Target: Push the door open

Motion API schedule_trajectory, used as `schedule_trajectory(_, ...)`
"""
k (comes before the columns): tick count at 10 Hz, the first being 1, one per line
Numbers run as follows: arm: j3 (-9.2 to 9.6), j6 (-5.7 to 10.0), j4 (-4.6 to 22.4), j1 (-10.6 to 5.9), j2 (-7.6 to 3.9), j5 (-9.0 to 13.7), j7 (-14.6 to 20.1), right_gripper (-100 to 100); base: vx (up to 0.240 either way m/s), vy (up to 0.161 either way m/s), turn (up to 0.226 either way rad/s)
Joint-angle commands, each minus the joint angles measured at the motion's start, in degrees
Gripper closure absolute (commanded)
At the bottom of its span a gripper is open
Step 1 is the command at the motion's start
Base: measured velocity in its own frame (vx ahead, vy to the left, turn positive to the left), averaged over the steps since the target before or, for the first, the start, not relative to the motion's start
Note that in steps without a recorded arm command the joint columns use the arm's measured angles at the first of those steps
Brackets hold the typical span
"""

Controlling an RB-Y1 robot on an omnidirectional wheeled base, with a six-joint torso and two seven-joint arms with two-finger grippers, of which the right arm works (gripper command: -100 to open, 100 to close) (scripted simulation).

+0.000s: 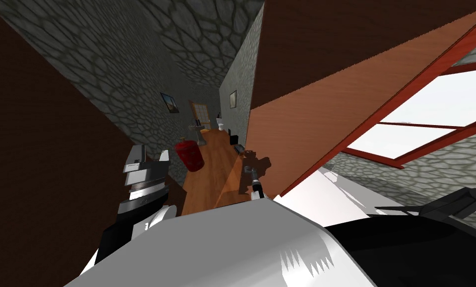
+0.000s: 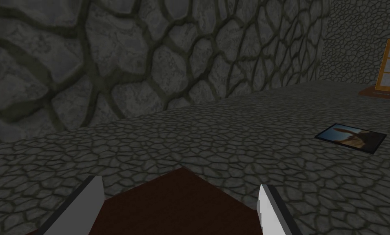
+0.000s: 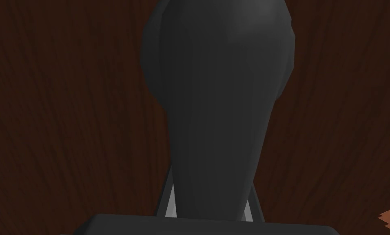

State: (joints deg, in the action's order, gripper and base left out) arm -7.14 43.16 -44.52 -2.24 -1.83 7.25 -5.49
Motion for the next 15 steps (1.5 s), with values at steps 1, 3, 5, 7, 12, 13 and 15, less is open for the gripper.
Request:
schedule_trajectory(1,-0.37,0.14,0.1,-0.49,1.1,0.24,-0.18,100,0.157,0.066,-0.065)
schedule_trajectory(3,-1.19,-0.02,0.12,-0.2,0.7,0.56,-0.29,100,0.113,0.037,-0.047)
schedule_trajectory(5,-2.51,0.15,0.11,-0.19,-0.58,1.26,-0.64,100,0.14,0.016,-0.036)
schedule_trajectory(7,-3.52,0.21,0.13,-0.18,-1.36,1.83,-0.96,100,0.187,0.036,-0.049)
schedule_trajectory(12,-6.2,0.35,0.18,-0.13,-2.62,3.34,-1.83,100,0.198,0.029,-0.036)
schedule_trajectory(13,-6.2,0.35,0.18,-0.13,-2.62,3.34,-1.83,100,0.124,0.005,-0.044)
schedule_trajectory(15,-7.42,0.41,0.21,-0.11,-2.9,4.02,-2.22,100,0.092,0.015,-0.011)
